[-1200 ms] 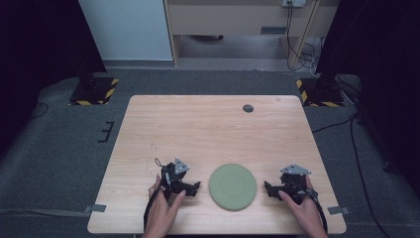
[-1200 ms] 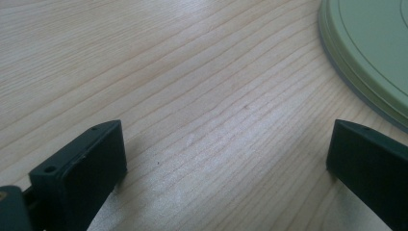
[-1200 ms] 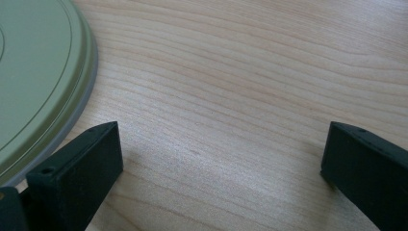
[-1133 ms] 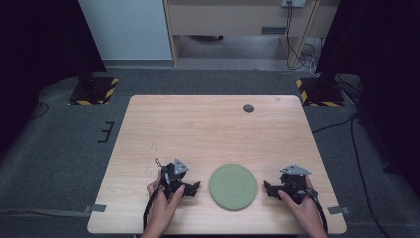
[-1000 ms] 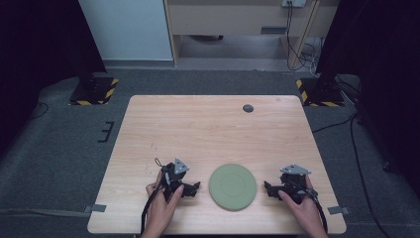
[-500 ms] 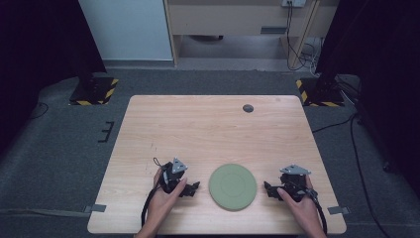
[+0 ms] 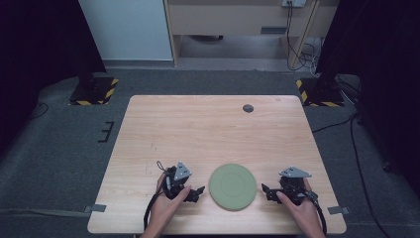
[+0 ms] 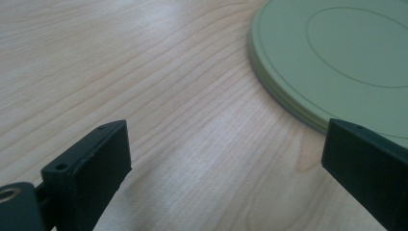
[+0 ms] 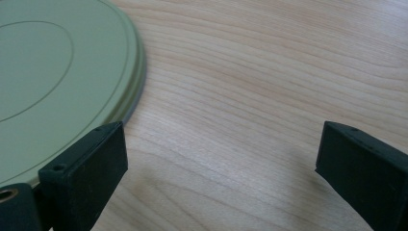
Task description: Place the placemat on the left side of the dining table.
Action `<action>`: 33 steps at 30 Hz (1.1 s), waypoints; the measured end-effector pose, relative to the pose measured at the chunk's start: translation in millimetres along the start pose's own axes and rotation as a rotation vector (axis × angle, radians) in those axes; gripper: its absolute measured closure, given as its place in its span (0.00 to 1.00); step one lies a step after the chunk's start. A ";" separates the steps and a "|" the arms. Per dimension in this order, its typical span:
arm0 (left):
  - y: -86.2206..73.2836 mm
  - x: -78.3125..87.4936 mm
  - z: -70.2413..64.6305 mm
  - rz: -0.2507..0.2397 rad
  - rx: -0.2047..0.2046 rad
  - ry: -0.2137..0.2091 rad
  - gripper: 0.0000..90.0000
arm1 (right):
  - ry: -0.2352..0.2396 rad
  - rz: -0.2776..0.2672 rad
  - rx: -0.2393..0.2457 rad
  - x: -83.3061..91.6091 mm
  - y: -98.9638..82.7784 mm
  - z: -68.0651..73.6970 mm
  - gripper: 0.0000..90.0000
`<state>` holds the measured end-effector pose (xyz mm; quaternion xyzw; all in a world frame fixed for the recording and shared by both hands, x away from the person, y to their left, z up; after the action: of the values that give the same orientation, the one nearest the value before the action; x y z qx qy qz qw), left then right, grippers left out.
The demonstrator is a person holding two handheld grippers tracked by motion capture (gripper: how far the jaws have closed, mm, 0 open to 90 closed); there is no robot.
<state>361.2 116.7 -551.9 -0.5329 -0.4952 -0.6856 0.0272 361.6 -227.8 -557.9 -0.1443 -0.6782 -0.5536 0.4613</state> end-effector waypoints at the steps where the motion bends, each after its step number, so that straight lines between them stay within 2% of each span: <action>1: 0.1 -0.3 -2.0 0.000 -0.008 -0.004 0.03 | 0.006 -0.002 0.007 0.4 0.1 1.4 0.05; 5: 1.5 -5.9 -9.7 0.023 -0.032 -0.022 0.03 | 0.017 -0.004 0.024 -0.2 0.4 6.5 0.05; 8: 4.6 -5.7 -14.8 0.005 -0.048 -0.026 0.03 | 0.024 -0.008 0.032 -0.6 0.7 9.8 0.05; 11: 4.3 -7.0 -19.1 0.010 -0.060 -0.028 0.03 | 0.035 -0.009 0.041 0.1 0.2 13.1 0.05; 17: 3.9 -13.7 -23.8 0.039 -0.065 -0.036 0.03 | 0.051 -0.014 0.053 1.2 -0.2 19.4 0.05; 20: 4.2 -15.7 -25.6 0.048 -0.080 -0.022 0.03 | 0.055 -0.010 0.060 0.3 -0.3 21.3 0.05; 22: 6.1 -14.9 -24.7 0.031 -0.071 -0.018 0.04 | 0.055 -0.006 0.064 -0.5 -0.4 22.5 0.05; 28: 7.6 -17.3 -22.8 0.035 -0.056 -0.018 0.01 | 0.052 -0.003 0.064 -2.2 0.1 23.1 0.04; 33: 12.3 -18.6 -22.2 0.021 -0.064 0.023 0.02 | 0.039 -0.004 0.057 -3.3 1.6 21.5 0.03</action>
<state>360.5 85.6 -556.7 -0.5308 -0.4671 -0.7068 0.0226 354.5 -207.2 -558.6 -0.1188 -0.6849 -0.5378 0.4770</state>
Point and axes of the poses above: each handheld gripper's, and its own axes: x roughly backward along the jaws, y roughly out of its top, z roughly to its left, the point moved 4 cm from there along -x, roughly forward along the jaws, and after that the axes turned 9 degrees about z, right-handed, at the moved point
